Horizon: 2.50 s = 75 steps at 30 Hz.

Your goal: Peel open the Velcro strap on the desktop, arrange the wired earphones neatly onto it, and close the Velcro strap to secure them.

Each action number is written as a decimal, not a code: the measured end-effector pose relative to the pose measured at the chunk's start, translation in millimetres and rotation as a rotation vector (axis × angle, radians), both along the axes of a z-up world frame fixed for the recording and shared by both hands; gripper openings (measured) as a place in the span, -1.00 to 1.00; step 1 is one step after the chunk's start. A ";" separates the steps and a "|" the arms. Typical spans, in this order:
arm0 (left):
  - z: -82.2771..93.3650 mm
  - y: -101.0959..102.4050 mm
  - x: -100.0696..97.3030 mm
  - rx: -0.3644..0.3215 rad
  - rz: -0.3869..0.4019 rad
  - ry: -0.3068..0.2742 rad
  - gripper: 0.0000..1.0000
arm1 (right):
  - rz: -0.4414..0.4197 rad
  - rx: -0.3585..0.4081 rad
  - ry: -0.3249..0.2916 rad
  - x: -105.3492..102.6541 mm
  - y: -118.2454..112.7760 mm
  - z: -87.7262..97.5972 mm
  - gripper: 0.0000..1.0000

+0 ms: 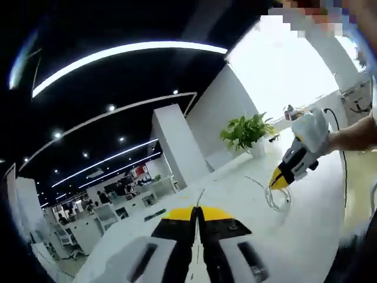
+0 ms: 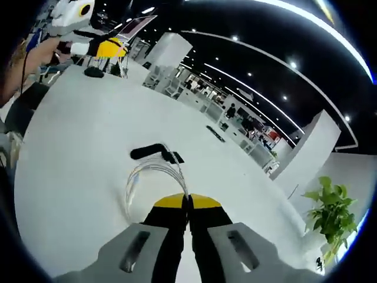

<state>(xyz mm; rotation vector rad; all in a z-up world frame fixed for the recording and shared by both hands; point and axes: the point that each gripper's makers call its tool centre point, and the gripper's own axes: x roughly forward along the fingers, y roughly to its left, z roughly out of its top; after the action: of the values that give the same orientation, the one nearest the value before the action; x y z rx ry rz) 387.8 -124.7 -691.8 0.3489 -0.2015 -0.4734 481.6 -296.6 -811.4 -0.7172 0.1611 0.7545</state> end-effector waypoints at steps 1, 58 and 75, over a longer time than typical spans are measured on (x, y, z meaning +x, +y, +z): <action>4.7 -7.3 -8.3 0.036 -0.031 -0.018 -0.87 | 0.008 0.045 0.057 0.8 3.3 -1.1 -0.93; -57.1 -100.9 54.4 0.062 -0.302 0.384 -0.55 | 0.099 0.469 0.383 -46.3 47.3 55.8 -0.92; -67.2 -105.4 47.9 0.086 -0.336 0.443 -0.82 | 0.136 0.474 0.372 -48.9 49.1 57.4 -0.92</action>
<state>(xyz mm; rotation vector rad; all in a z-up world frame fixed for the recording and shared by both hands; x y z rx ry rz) 435.7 -230.1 -759.0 0.2867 0.1964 -0.8786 432.7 -247.4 -754.0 -0.1333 0.2609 1.0084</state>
